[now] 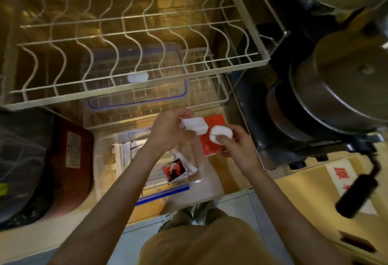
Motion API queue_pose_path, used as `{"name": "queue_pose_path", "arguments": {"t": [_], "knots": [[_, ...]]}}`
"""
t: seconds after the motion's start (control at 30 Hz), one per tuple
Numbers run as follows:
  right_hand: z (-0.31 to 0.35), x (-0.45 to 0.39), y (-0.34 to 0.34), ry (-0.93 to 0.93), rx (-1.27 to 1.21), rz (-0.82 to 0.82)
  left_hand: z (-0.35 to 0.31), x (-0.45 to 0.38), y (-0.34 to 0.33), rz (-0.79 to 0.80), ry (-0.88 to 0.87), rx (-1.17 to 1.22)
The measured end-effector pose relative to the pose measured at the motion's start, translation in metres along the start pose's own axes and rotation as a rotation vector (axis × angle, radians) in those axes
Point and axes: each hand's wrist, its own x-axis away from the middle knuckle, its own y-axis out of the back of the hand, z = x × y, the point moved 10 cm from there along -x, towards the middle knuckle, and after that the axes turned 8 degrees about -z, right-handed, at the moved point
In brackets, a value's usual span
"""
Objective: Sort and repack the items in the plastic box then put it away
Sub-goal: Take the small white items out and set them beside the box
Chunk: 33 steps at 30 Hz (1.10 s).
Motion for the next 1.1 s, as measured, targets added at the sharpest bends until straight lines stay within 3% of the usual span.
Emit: {"name": "queue_pose_path", "arguments": {"t": [0.2, 0.43, 0.6, 0.87, 1.1], "knots": [[-0.006, -0.001, 0.018, 0.29, 0.403, -0.128, -0.023, -0.031, -0.055, 0.011, -0.163, -0.269], [-0.005, 0.0, 0.015, 0.445, 0.594, -0.232, -0.015, -0.042, -0.079, 0.034, -0.18, -0.333], [-0.006, 0.001, -0.006, 0.622, 0.807, -0.176, -0.012, -0.043, -0.081, 0.048, -0.182, -0.342], [-0.016, 0.004, -0.022, 0.603, 0.758, -0.063, -0.011, -0.038, -0.077, 0.02, -0.195, -0.332], [-0.008, -0.002, -0.016, 0.493, 0.717, -0.001, -0.002, -0.013, -0.03, -0.145, -0.128, -0.088]]}}
